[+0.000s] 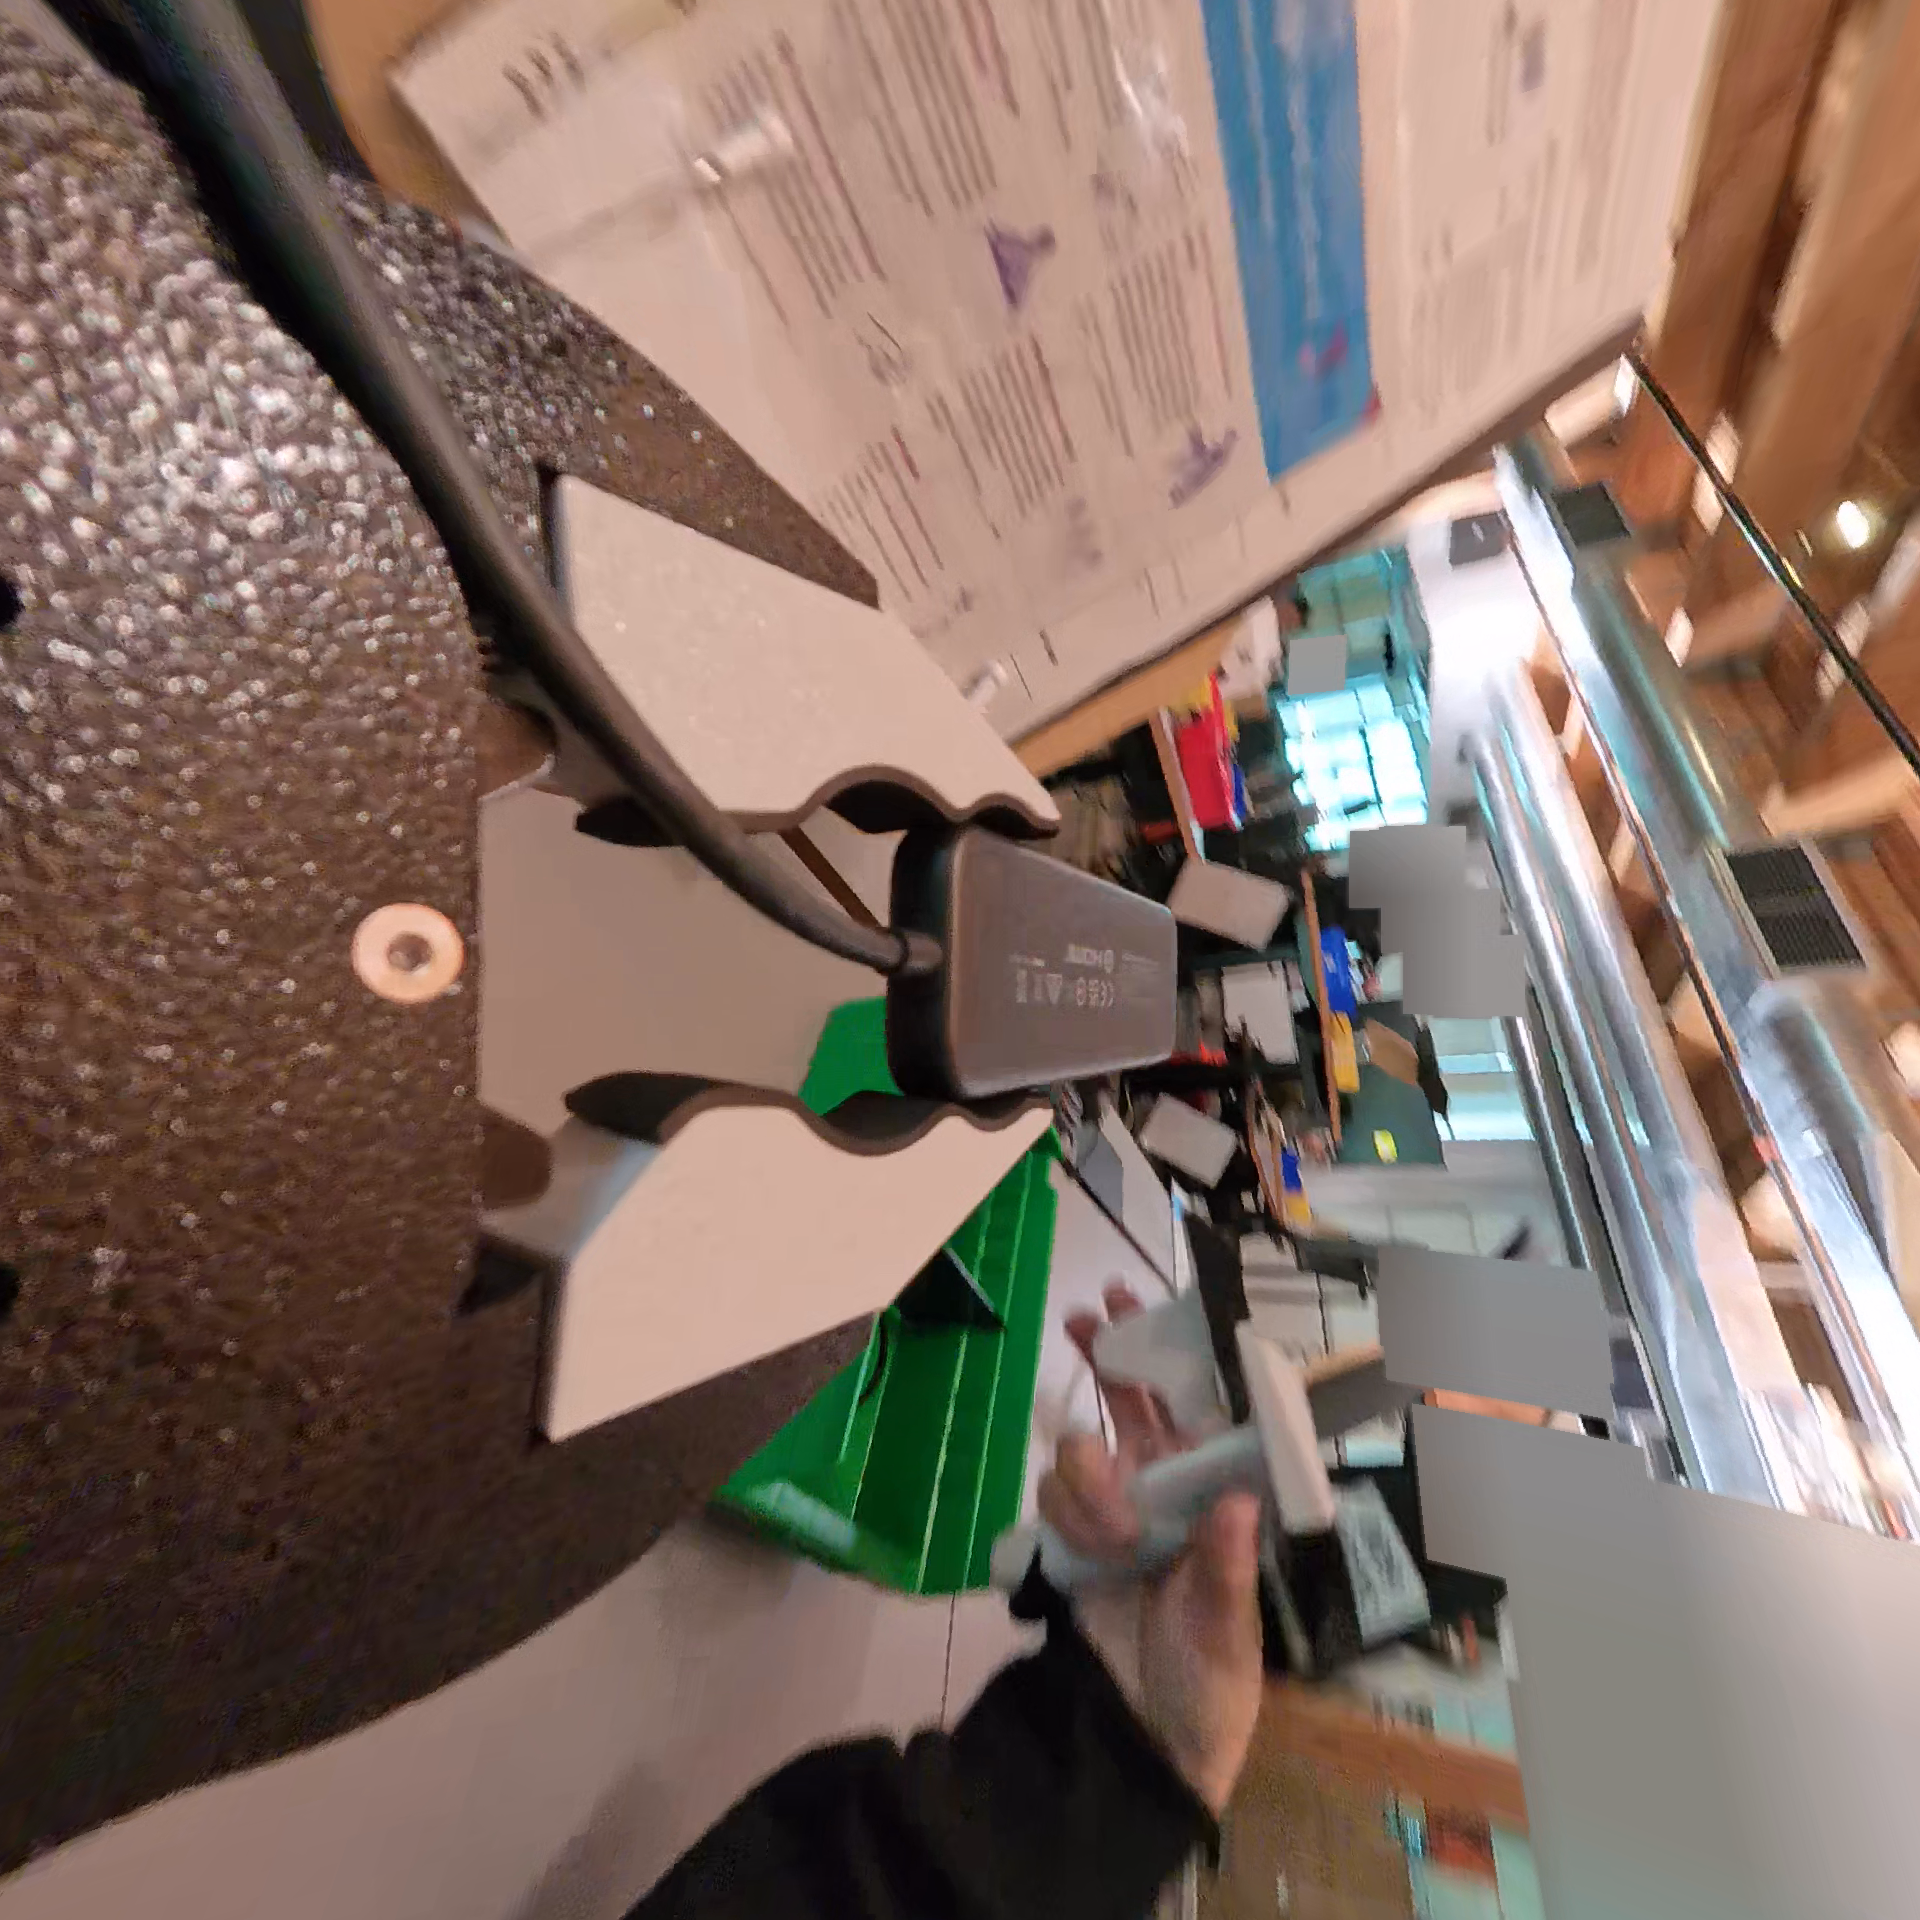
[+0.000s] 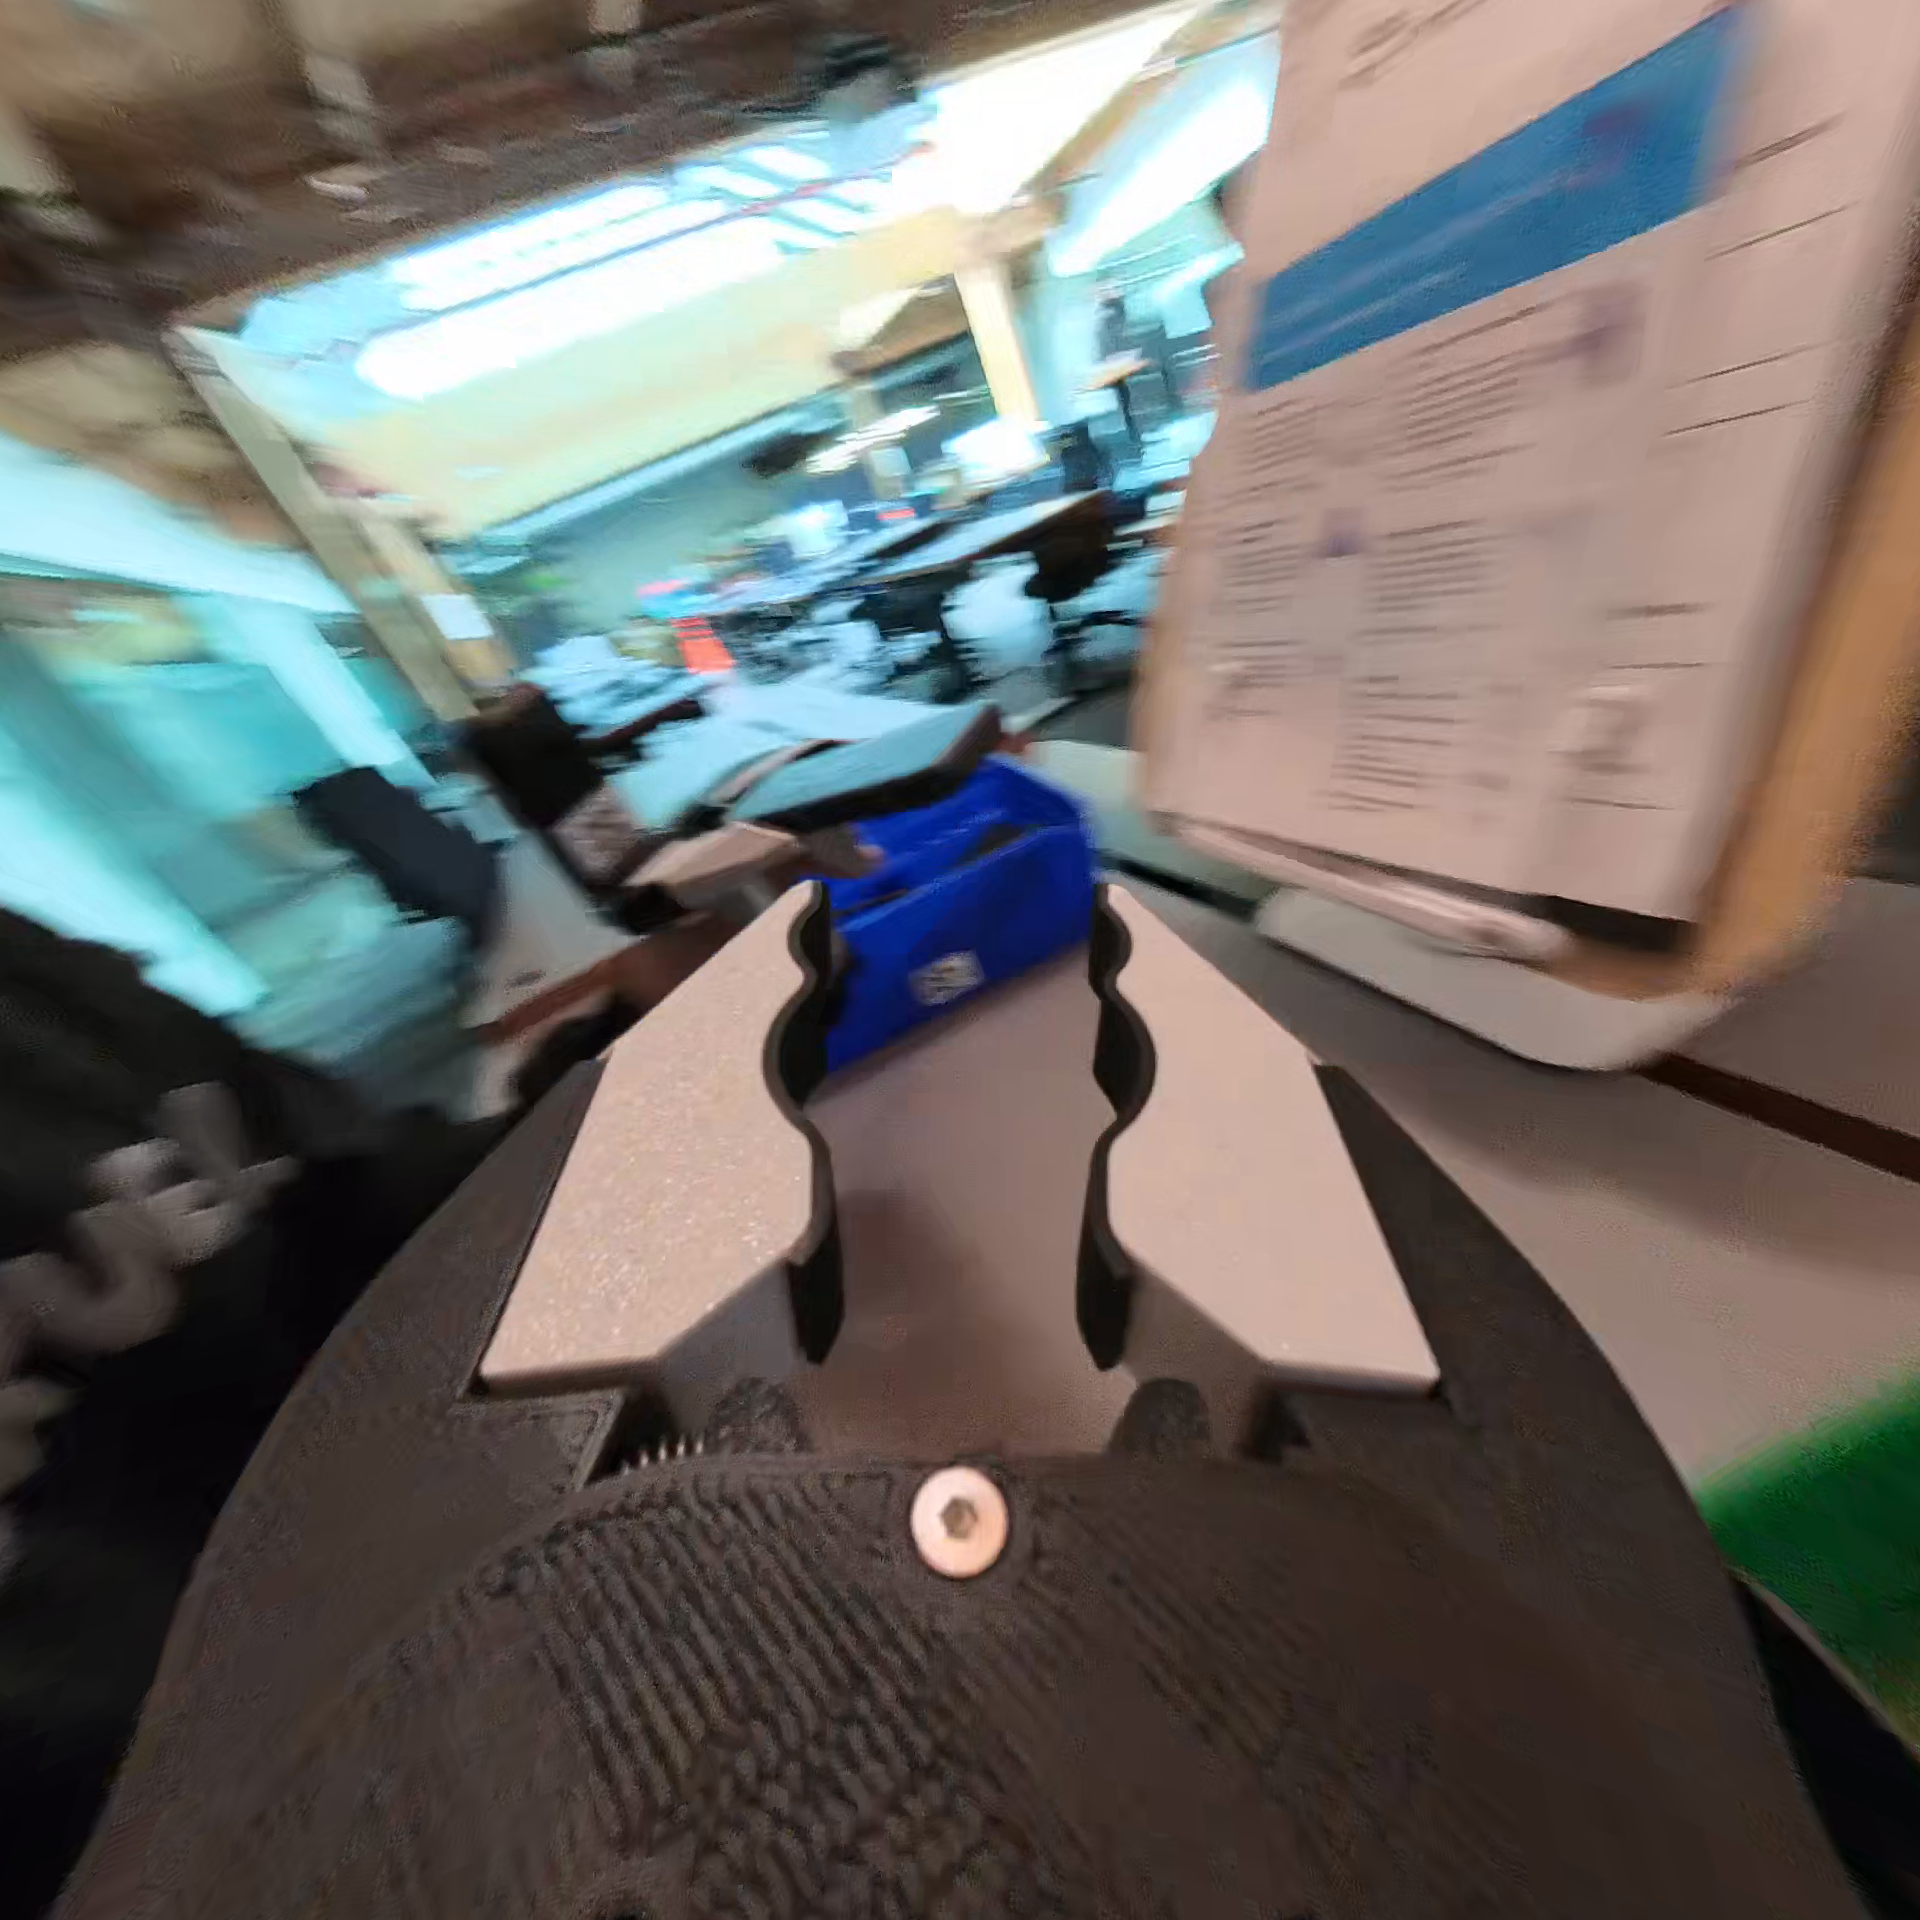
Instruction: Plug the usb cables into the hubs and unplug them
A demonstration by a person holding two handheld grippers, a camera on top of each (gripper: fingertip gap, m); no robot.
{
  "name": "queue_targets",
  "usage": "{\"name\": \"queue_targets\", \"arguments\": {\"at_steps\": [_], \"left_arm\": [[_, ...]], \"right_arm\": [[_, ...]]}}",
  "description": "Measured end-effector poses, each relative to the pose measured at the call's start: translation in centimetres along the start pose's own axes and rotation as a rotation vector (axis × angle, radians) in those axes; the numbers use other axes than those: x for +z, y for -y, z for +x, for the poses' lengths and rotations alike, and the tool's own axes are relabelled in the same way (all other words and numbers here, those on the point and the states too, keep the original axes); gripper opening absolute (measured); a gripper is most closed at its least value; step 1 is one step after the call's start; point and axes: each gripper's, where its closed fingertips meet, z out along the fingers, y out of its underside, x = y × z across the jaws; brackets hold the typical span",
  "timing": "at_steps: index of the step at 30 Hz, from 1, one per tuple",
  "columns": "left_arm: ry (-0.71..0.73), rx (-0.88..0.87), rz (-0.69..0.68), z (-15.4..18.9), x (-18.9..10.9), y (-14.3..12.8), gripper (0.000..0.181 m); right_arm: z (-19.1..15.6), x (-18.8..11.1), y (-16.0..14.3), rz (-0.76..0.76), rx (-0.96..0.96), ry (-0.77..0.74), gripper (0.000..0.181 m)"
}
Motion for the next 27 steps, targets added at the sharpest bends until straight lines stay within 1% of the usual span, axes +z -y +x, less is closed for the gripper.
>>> {"name": "queue_targets", "arguments": {"at_steps": [2,3,5,6,7,9,10,11,12,13,16,20,22,23,25,26,27], "left_arm": [[-0.119,0.050,0.065,1.9,-0.1,0.6,0.046],[-0.174,0.090,0.098,2.7,-0.4,0.9,0.046],[-0.294,0.196,0.135,4.6,-1.1,0.9,0.046],[-0.330,0.249,0.132,5.1,-1.4,0.6,0.046],[-0.337,0.299,0.117,5.2,-1.5,0.2,0.046],[-0.364,0.396,0.082,5.5,-1.9,-0.7,0.045],[-0.387,0.442,0.065,5.8,-2.1,-1.1,0.046],[-0.404,0.484,0.048,6.0,-2.3,-1.6,0.046],[-0.415,0.519,0.030,6.2,-2.3,-2.0,0.046],[-0.417,0.545,0.017,6.3,-2.3,-2.2,0.046],[-0.422,0.583,0.012,6.7,-2.1,-2.4,0.046],[-0.396,0.606,0.031,6.7,-1.9,-2.1,0.045],[-0.341,0.607,0.013,5.9,-1.6,-2.2,0.045],[-0.292,0.590,0.019,5.3,-1.3,-2.1,0.049],[-0.212,0.556,0.045,4.4,-1.0,-1.5,0.076],[-0.200,0.538,0.043,4.2,-0.9,-1.5,0.082],[-0.194,0.516,0.028,4.1,-0.8,-1.6,0.084]], "right_arm": [[-2.7,2.4,-1.0,-0.030,0.066,0.226,0.059],[-3.5,3.5,-1.5,-0.046,0.103,0.304,0.058],[-4.6,5.4,-3.3,-0.119,0.159,0.406,0.059],[-5.4,6.0,-4.3,-0.164,0.171,0.467,0.060],[-6.1,6.5,-5.2,-0.207,0.177,0.517,0.061],[-6.9,7.3,-6.7,-0.270,0.179,0.564,0.060],[-7.1,7.6,-6.9,-0.278,0.186,0.575,0.059],[-7.3,7.9,-6.9,-0.273,0.207,0.587,0.053],[-7.3,8.1,-6.9,-0.273,0.228,0.595,0.044],[-7.2,8.3,-7.2,-0.282,0.234,0.591,0.042],[-7.3,8.4,-8.3,-0.327,0.210,0.599,0.016],[-7.3,8.5,-7.8,-0.304,0.212,0.632,0.012],[-6.8,8.8,-7.3,-0.269,0.195,0.605,0.012],[-6.5,8.8,-6.7,-0.241,0.195,0.597,0.012],[-5.5,8.3,-4.8,-0.149,0.181,0.547,0.011],[-4.9,7.7,-3.6,-0.090,0.164,0.511,0.011],[-3.9,6.9,-2.3,-0.029,0.147,0.456,0.011]]}}
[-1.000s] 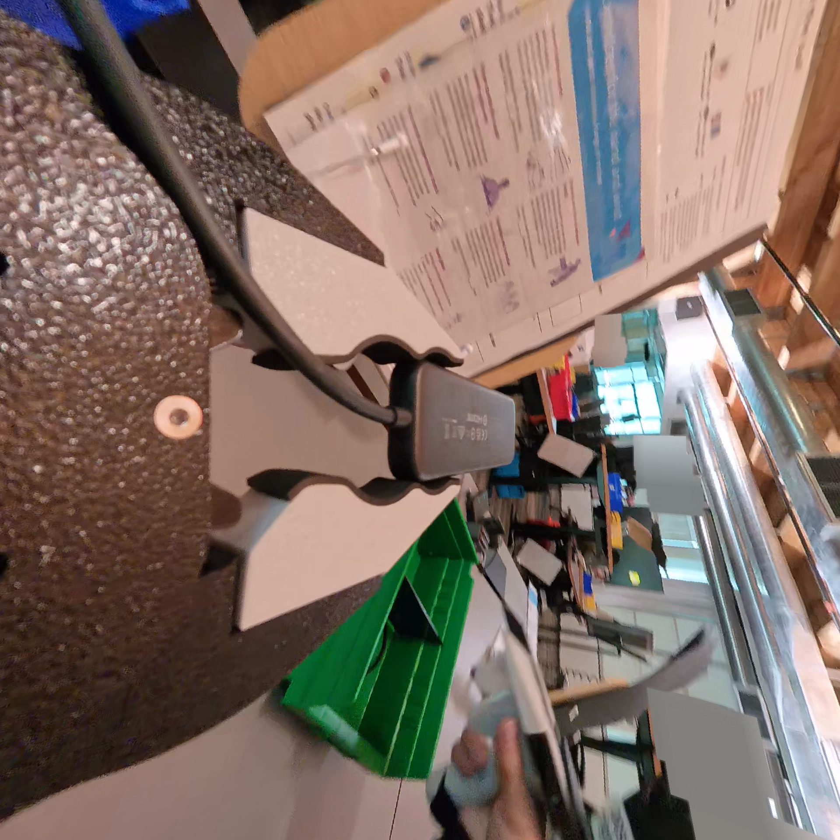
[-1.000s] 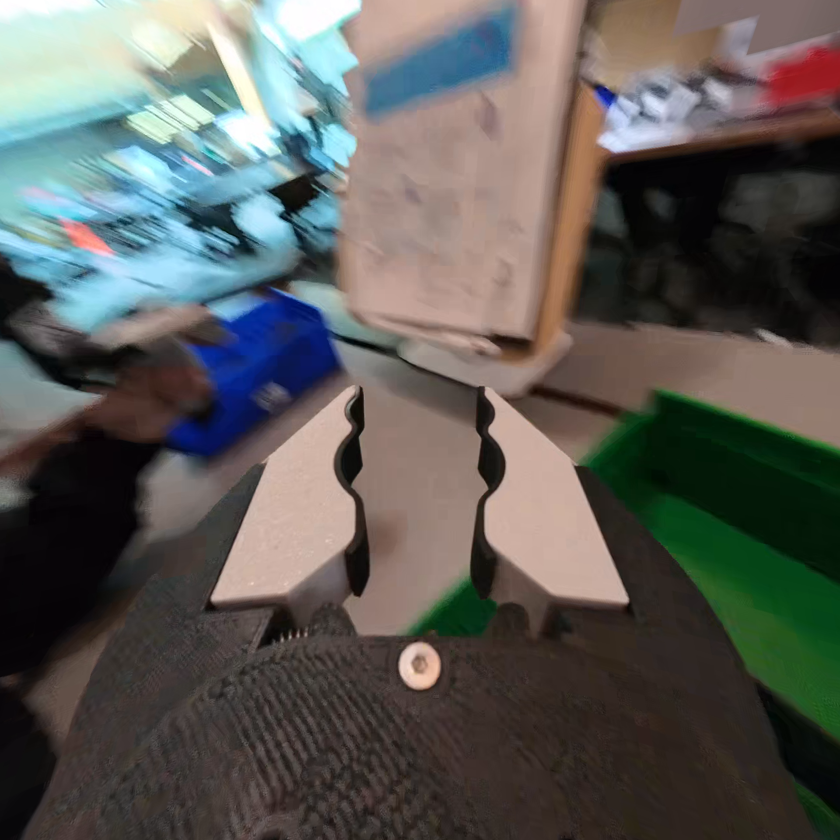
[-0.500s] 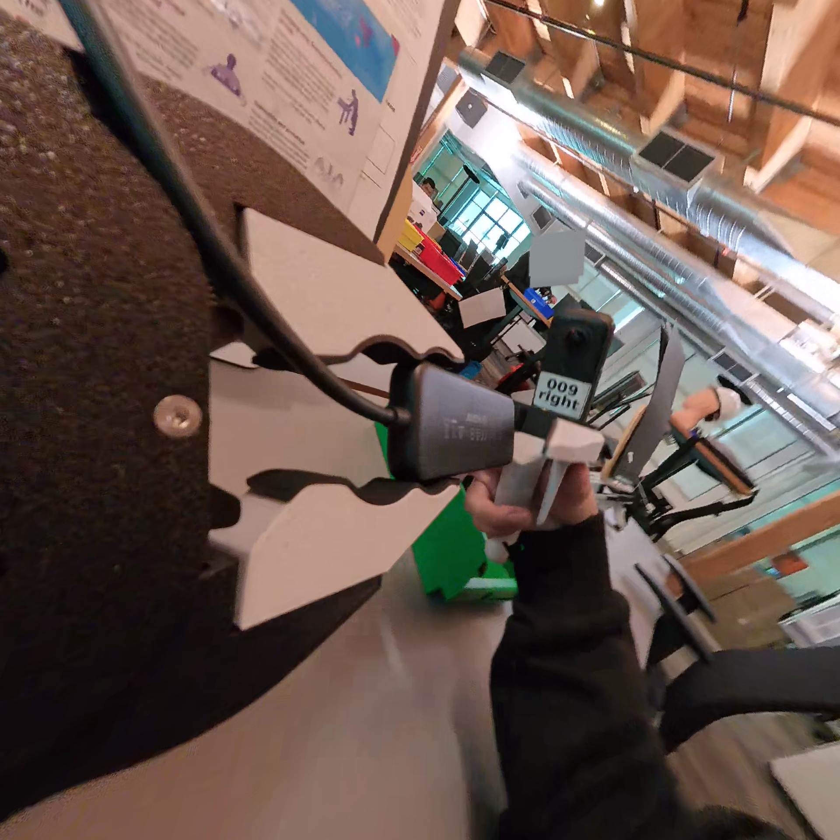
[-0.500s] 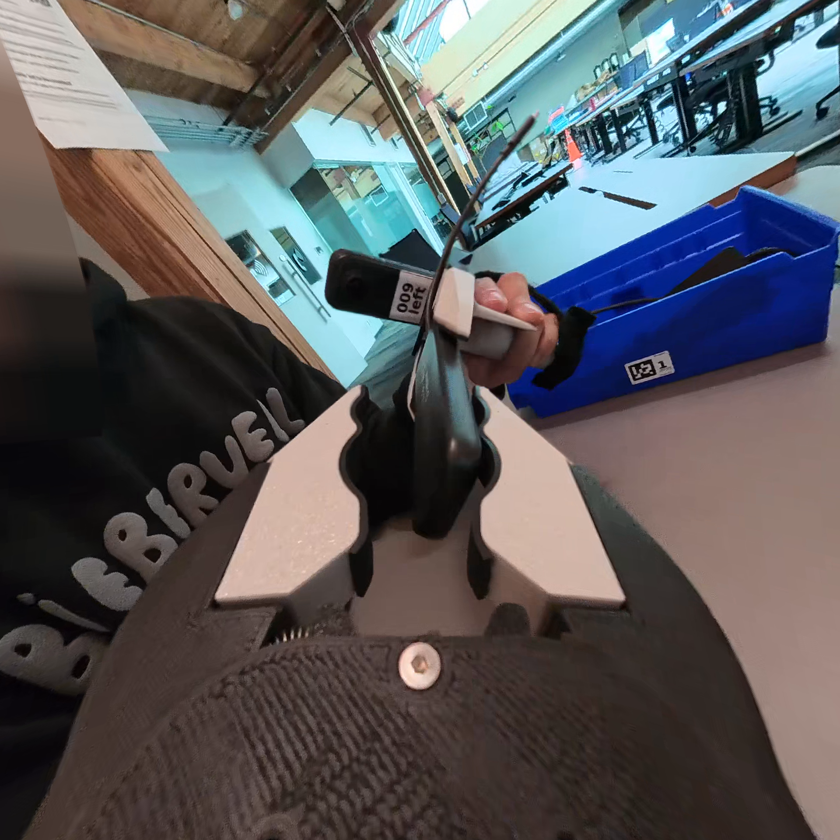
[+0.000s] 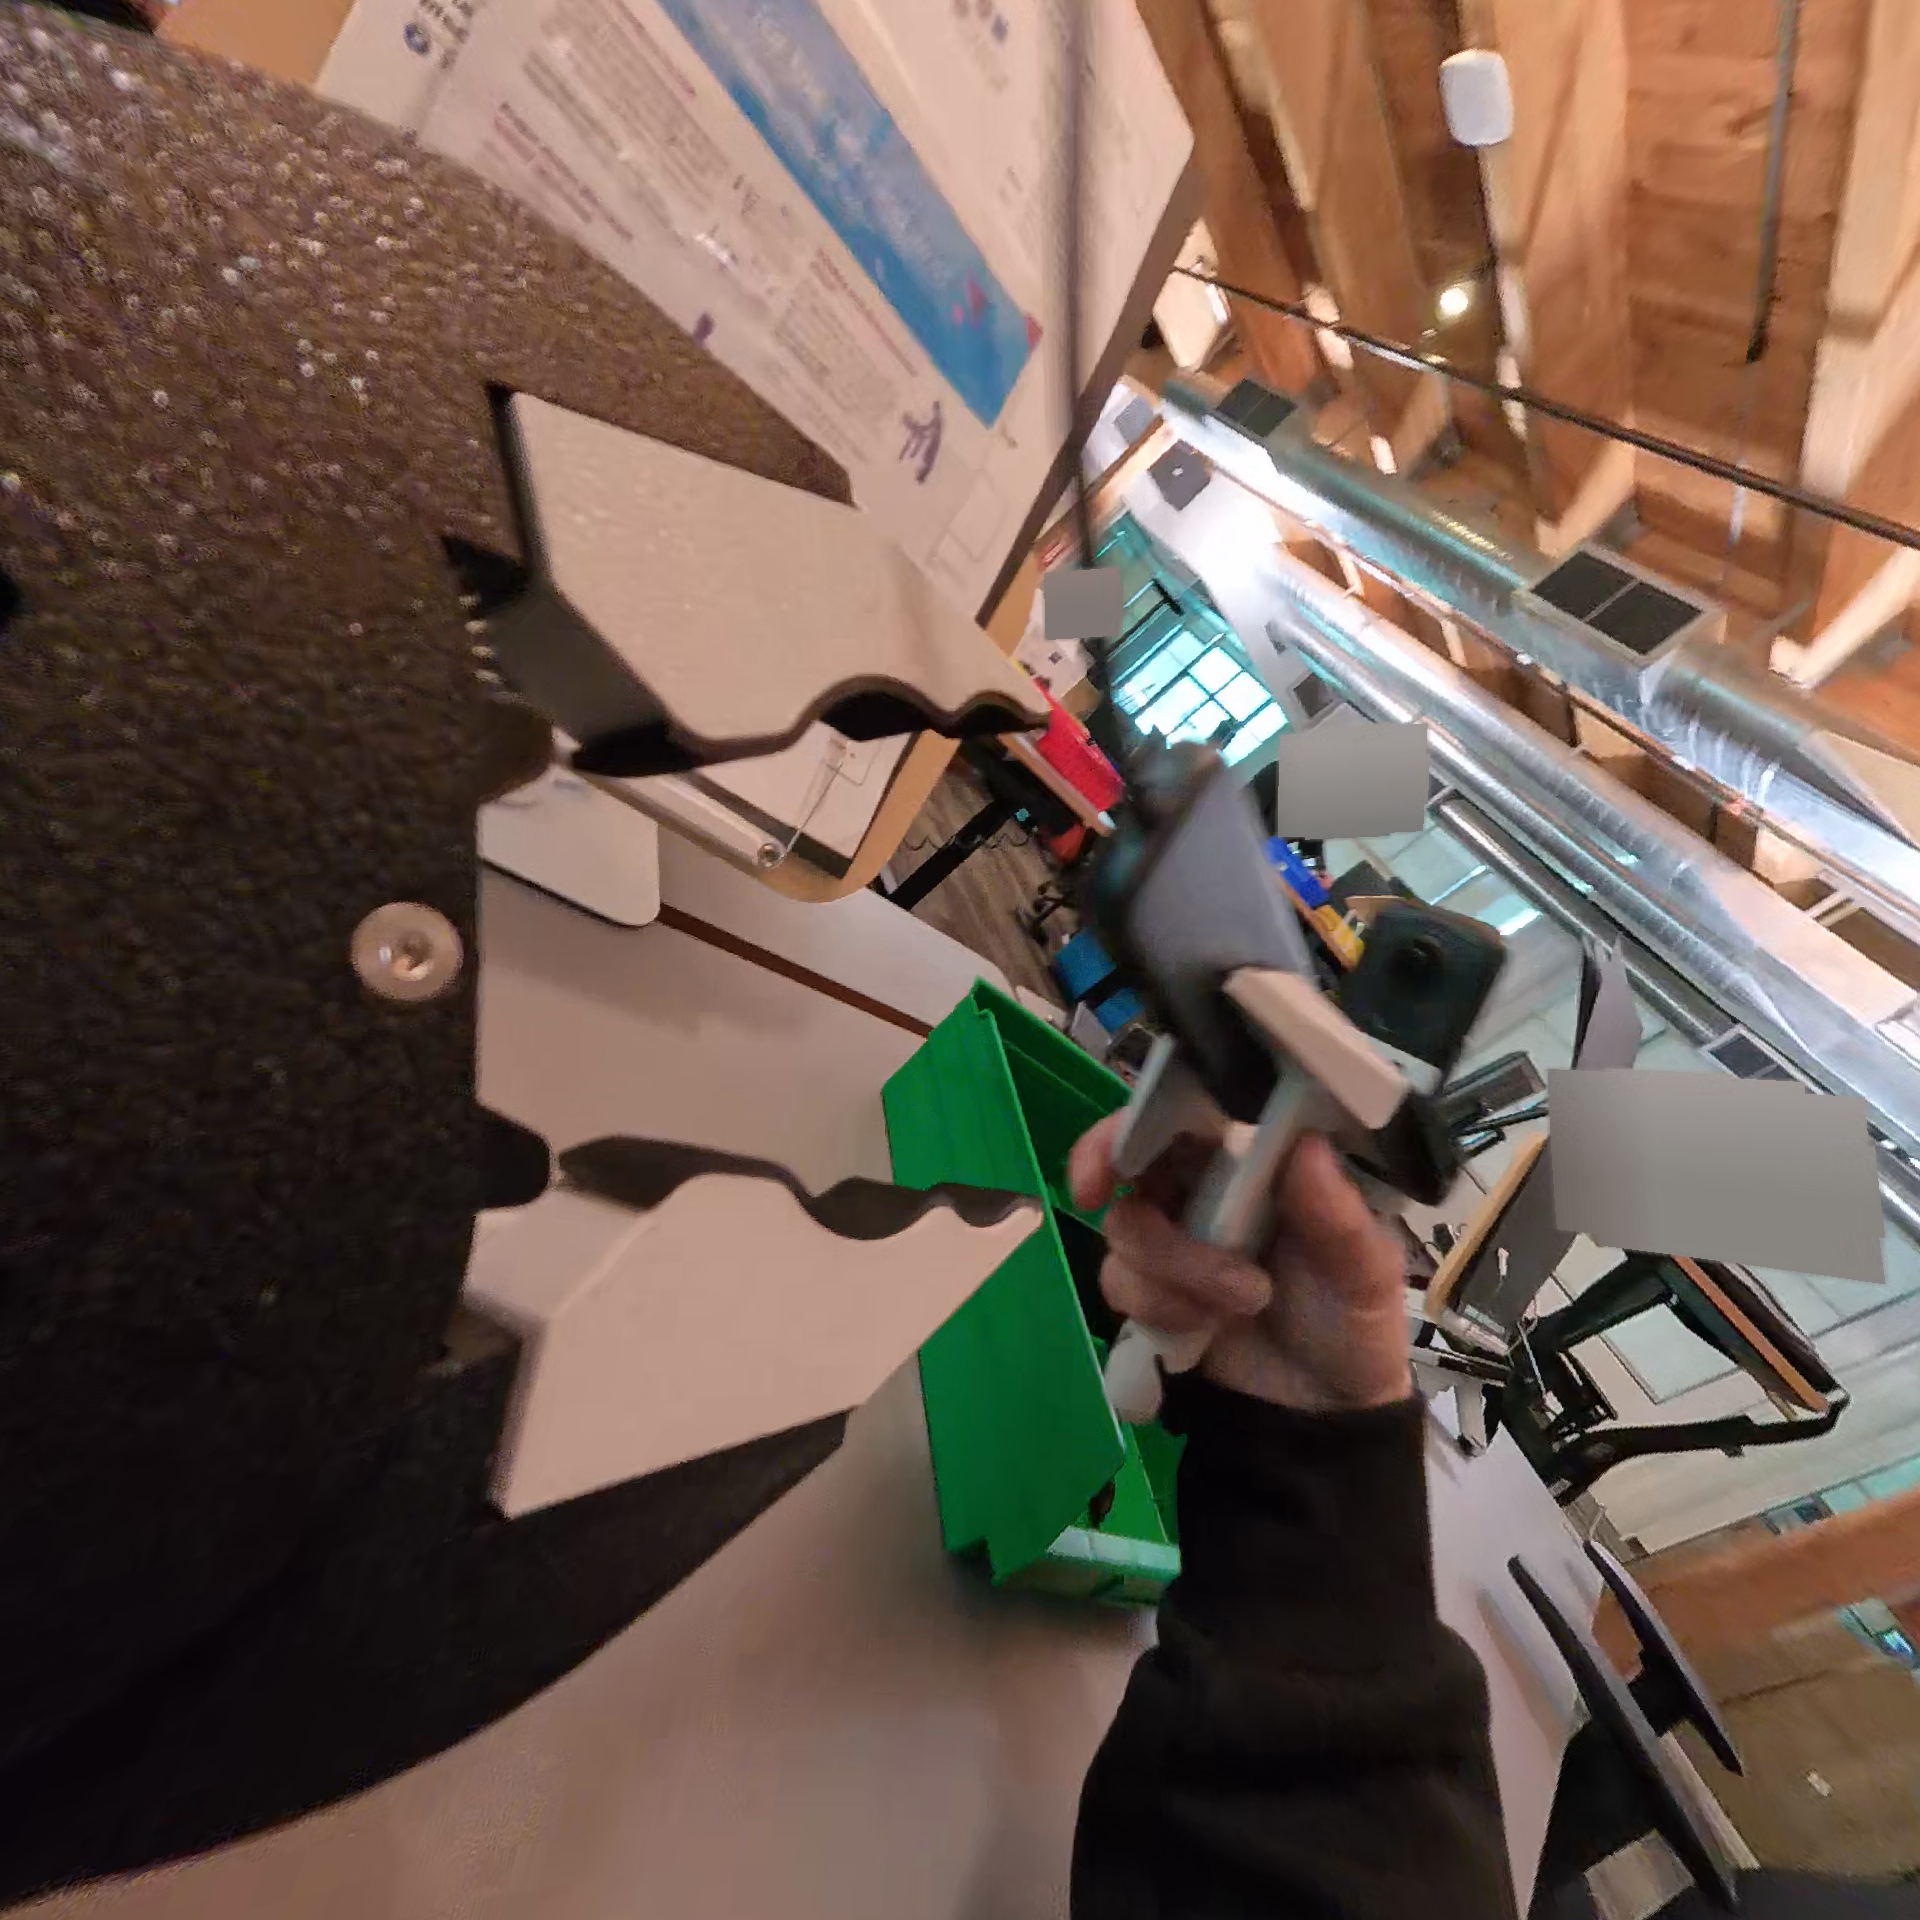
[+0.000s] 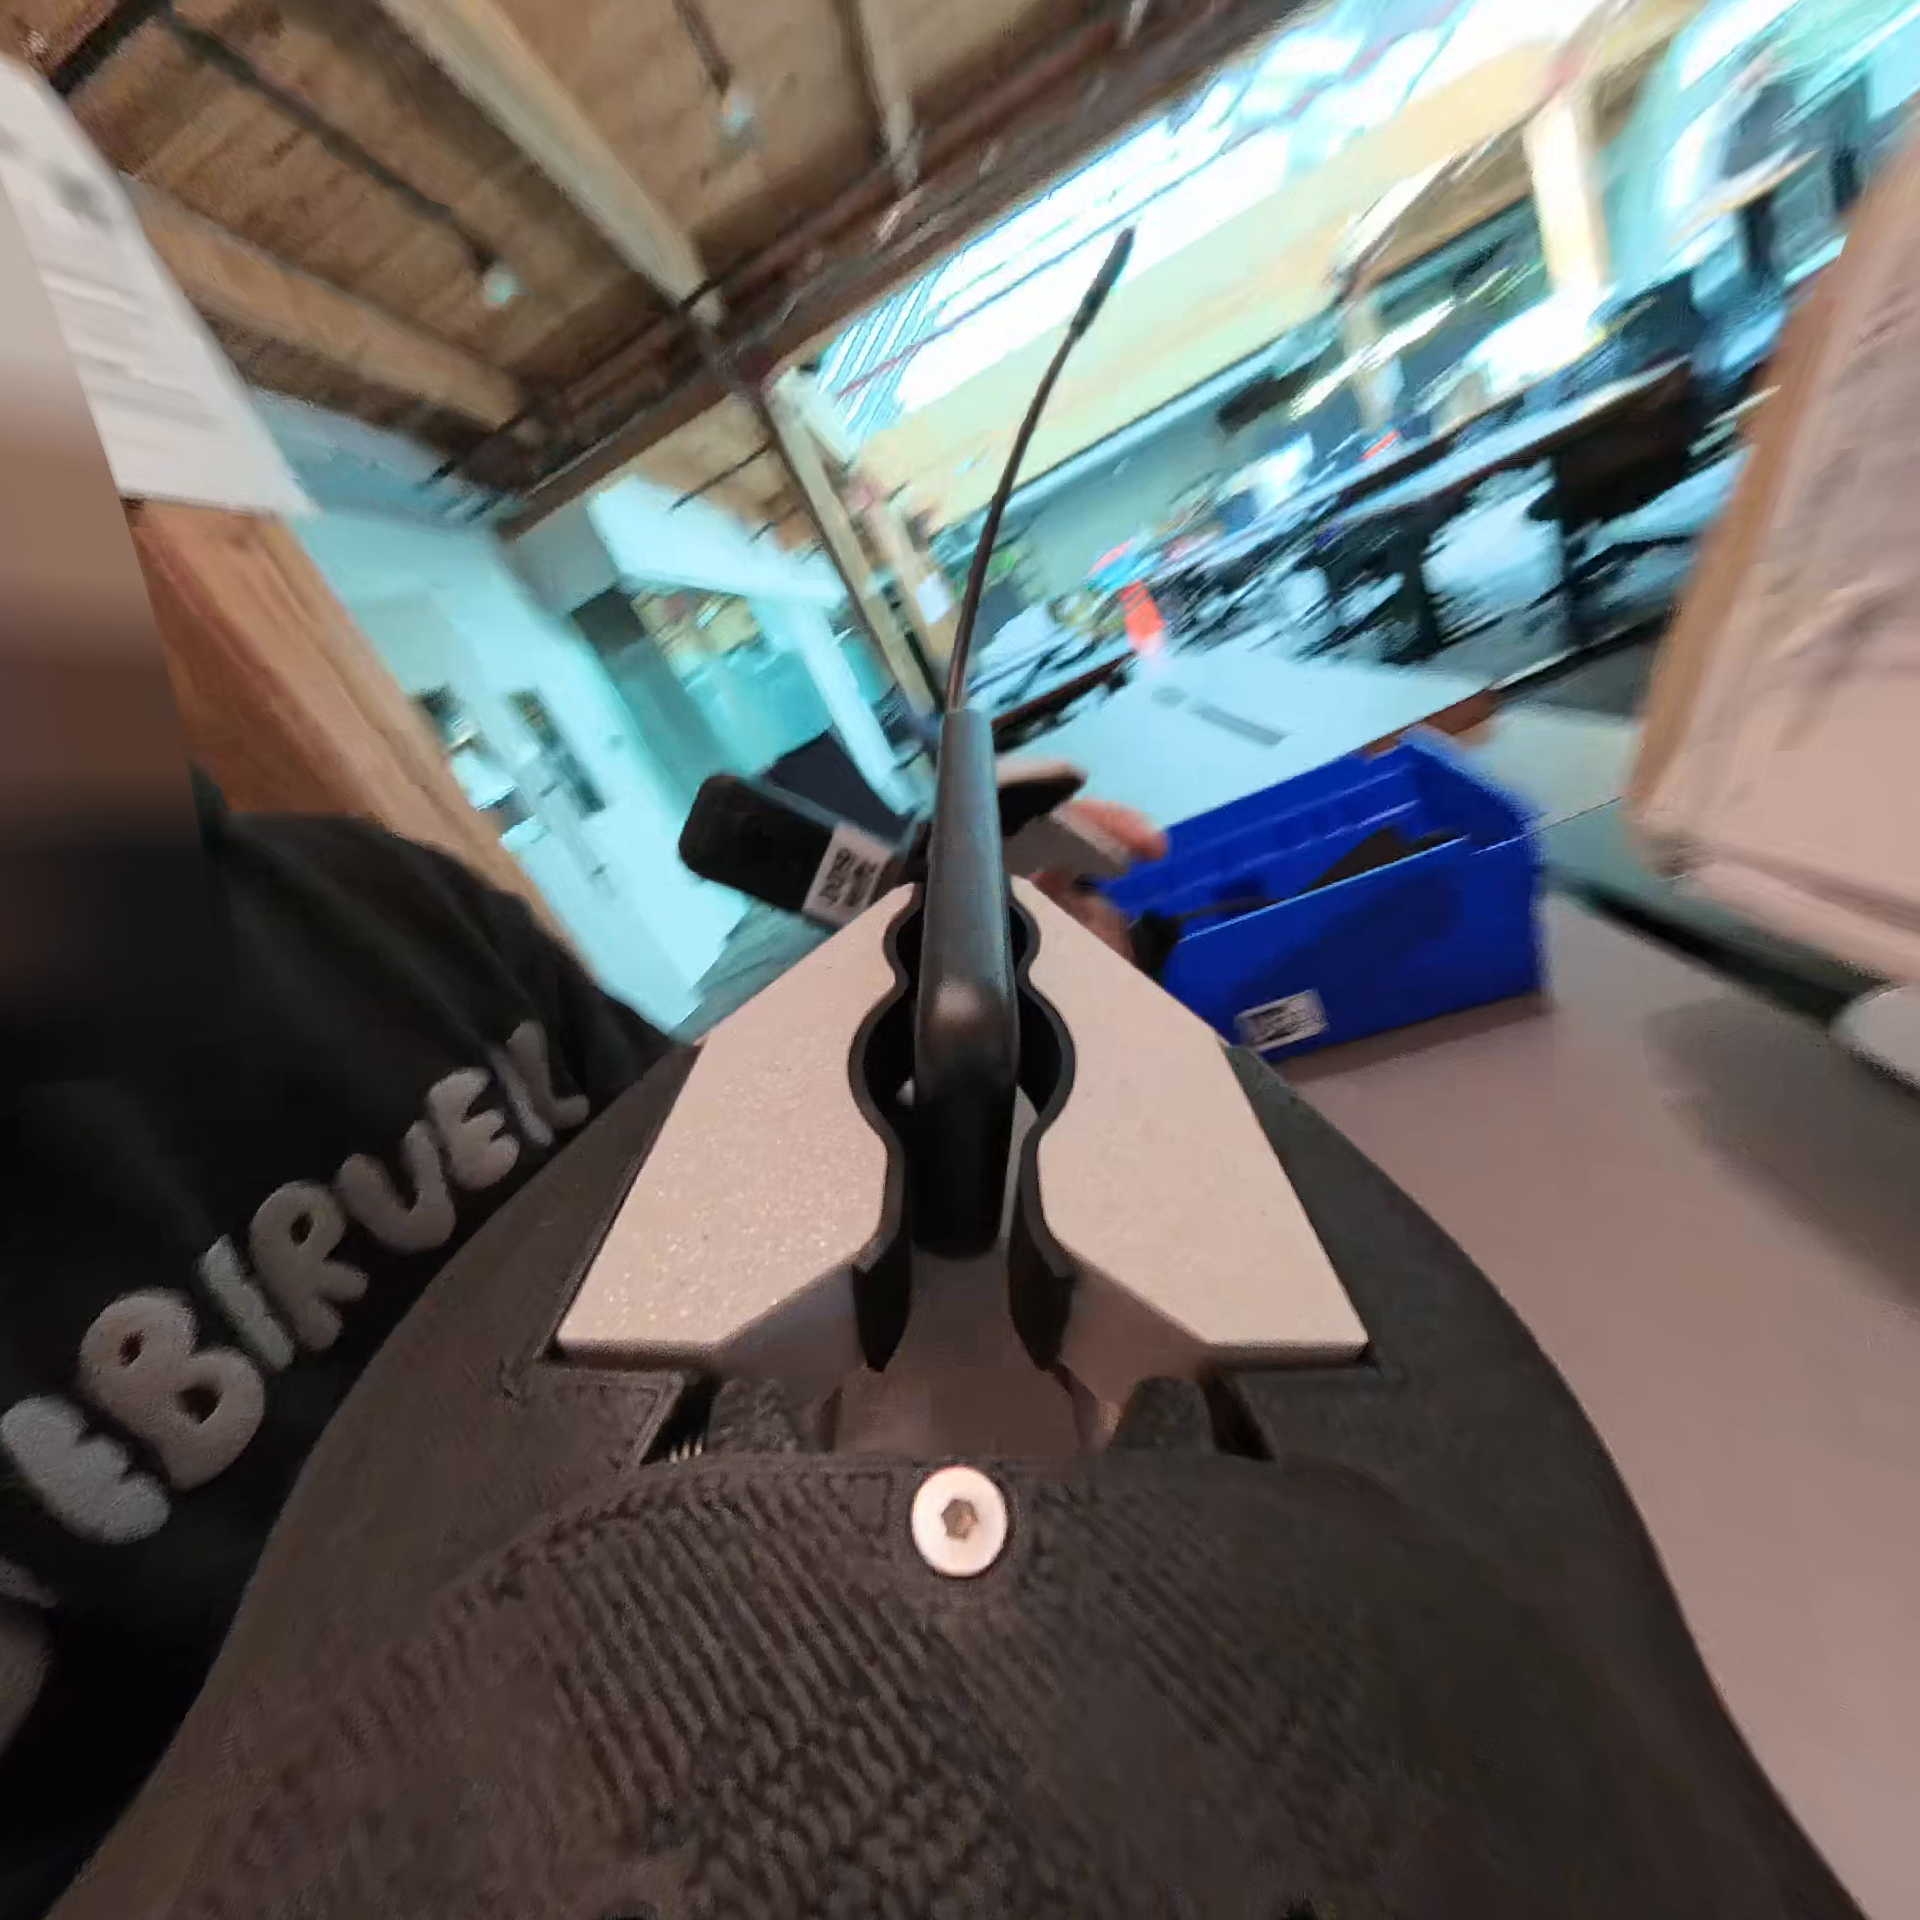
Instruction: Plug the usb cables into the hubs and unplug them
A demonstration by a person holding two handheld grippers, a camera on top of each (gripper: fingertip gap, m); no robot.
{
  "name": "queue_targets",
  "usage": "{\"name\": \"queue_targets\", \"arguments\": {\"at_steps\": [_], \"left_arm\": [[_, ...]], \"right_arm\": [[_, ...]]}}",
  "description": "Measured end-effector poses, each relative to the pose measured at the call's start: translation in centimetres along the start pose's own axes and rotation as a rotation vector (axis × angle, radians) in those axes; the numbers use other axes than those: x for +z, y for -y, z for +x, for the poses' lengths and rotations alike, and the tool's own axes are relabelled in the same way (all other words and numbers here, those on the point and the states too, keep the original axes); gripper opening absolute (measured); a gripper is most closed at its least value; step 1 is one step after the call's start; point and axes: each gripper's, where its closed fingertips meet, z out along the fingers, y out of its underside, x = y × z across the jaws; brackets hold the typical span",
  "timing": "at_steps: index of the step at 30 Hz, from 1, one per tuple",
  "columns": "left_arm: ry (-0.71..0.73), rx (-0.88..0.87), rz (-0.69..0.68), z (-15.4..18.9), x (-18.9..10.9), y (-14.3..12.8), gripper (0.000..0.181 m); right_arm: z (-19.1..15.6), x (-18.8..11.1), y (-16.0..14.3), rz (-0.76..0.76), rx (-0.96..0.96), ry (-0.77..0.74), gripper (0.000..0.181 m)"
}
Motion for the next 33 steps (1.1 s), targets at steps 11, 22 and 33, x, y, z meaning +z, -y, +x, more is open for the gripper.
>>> {"name": "queue_targets", "arguments": {"at_steps": [11,22,33], "left_arm": [[-0.013,0.009,-0.097,0.8,1.1,-1.8,0.073],[-0.002,-0.016,-0.126,0.8,1.3,-2.7,0.068],[0.007,-0.026,-0.151,0.6,1.4,-2.9,0.066]], "right_arm": [[5.9,-25.4,2.5,-0.107,-0.347,-1.204,0.011],[12.1,-28.6,-2.3,-0.320,-0.073,-1.162,0.023],[12.3,-33.3,2.7,-0.299,-0.385,-1.656,0.045]]}}
